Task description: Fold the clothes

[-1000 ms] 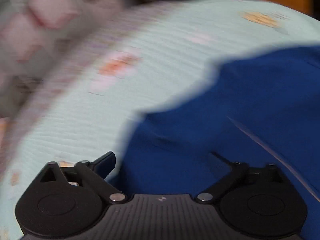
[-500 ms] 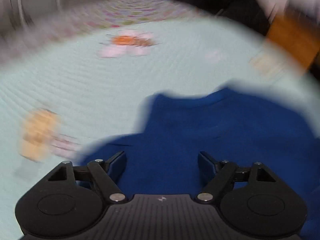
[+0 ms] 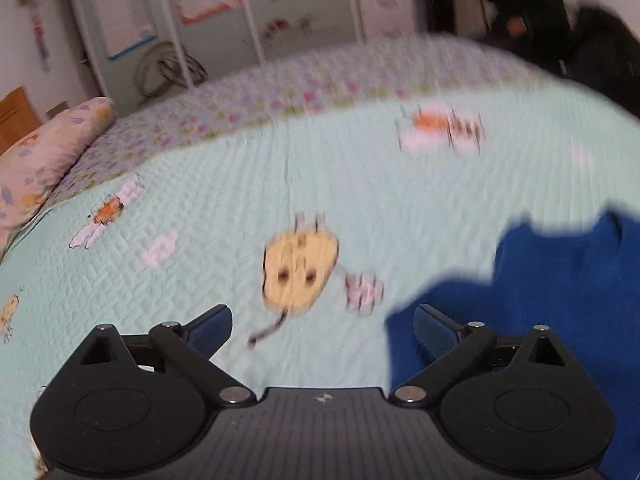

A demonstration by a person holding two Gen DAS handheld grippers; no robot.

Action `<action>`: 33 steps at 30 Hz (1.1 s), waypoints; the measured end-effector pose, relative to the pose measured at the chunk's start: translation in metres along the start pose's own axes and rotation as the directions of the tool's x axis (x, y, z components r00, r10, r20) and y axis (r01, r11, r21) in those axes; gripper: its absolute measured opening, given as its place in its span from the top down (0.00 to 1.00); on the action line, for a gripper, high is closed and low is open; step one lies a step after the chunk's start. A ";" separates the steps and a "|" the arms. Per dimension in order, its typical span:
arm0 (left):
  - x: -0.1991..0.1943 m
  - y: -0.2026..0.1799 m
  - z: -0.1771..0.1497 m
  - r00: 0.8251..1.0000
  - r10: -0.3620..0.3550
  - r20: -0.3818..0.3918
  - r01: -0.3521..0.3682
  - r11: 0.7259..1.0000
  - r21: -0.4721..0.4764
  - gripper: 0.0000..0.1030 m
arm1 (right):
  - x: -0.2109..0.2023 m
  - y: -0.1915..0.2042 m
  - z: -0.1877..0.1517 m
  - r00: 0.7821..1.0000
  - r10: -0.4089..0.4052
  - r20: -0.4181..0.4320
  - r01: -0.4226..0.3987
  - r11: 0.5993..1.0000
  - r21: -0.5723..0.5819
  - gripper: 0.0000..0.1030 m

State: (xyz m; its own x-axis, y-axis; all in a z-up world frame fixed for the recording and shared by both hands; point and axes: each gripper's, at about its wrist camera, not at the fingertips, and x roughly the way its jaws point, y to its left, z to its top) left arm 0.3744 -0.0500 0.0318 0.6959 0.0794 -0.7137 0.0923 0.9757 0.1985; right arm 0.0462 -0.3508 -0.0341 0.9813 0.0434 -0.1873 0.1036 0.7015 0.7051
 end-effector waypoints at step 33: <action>-0.005 -0.014 -0.036 0.998 -0.016 -0.068 0.021 0.997 0.069 0.91 | 0.003 0.004 -0.003 1.000 -0.014 -0.005 0.014 1.000 -0.012 0.16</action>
State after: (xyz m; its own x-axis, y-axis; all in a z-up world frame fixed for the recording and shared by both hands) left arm 0.3443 -0.0569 0.0083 0.6441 0.0772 -0.7610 0.1560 0.9607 0.2295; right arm 0.0490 -0.3458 -0.0344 0.9790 0.0365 -0.2006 0.1158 0.7102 0.6944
